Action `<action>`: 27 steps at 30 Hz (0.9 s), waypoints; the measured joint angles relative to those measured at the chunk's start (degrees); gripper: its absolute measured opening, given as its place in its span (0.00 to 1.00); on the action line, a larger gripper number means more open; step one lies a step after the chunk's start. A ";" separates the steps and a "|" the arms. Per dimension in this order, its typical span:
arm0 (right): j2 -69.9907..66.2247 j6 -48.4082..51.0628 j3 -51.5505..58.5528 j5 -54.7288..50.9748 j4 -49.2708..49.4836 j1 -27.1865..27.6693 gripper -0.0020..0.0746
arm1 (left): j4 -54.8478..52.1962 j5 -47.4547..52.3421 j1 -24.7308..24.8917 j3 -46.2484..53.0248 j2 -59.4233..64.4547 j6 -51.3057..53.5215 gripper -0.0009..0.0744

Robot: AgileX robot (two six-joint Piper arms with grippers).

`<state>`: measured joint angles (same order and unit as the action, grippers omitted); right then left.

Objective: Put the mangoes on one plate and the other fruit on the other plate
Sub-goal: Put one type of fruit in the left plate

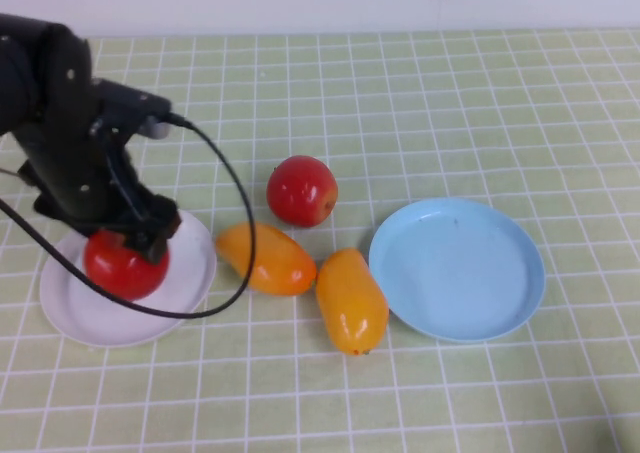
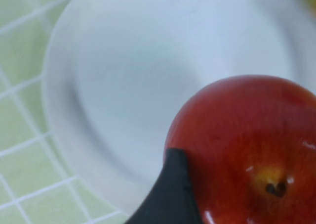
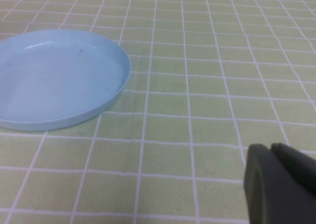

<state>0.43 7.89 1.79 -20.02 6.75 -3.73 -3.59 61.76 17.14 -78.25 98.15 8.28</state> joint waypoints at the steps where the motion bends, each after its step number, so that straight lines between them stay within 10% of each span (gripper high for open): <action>1: 0.00 0.00 0.00 0.00 0.00 0.00 0.00 | -0.12 0.00 -0.96 0.00 0.77 -0.08 0.77; 27: 0.00 0.00 0.00 0.00 0.00 0.00 0.00 | -5.04 -1.74 -0.90 0.00 -4.99 -7.80 0.90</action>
<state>0.43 7.89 1.79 -20.02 6.75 -3.73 -8.62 60.02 16.24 -78.25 93.16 0.48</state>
